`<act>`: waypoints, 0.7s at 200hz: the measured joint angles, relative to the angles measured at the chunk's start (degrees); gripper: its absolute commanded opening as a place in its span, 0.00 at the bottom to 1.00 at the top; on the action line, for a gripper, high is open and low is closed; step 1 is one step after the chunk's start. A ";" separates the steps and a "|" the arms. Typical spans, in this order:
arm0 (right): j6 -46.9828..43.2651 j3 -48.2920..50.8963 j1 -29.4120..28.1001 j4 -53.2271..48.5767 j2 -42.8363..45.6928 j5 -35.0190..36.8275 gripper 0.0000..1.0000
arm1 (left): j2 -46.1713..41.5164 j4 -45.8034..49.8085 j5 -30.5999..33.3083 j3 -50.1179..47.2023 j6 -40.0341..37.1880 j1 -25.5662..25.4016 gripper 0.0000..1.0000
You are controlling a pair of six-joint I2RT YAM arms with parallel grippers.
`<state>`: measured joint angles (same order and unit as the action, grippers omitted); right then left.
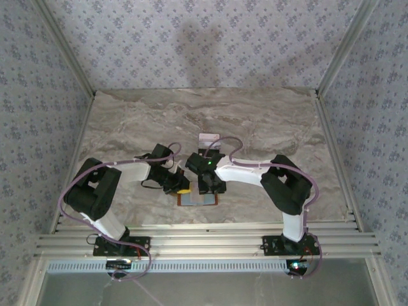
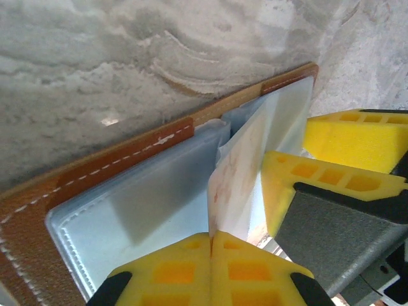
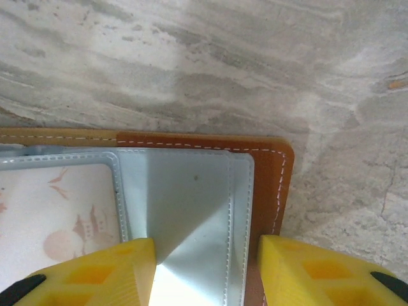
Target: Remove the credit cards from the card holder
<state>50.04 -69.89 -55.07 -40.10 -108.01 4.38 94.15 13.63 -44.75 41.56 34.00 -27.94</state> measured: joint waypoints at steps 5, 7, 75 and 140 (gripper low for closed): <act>0.02 -0.02 0.00 0.00 0.00 0.00 0.47 | 0.00 0.09 0.04 0.00 -0.13 0.00 0.07; 0.04 0.00 0.00 0.00 -0.02 0.00 0.47 | 0.00 0.11 0.09 0.00 -0.13 0.00 0.07; 0.15 0.00 0.00 -0.02 0.00 0.22 0.45 | -0.66 0.79 0.66 0.00 -0.52 0.11 0.15; 0.63 3.58 1.18 3.76 3.06 -2.14 0.49 | -0.72 1.09 0.81 -0.17 -0.04 0.20 0.12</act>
<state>50.68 -66.30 -53.89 -36.34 -104.95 2.24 93.43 14.72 -43.94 41.39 33.95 -27.75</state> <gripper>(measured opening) 0.492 0.130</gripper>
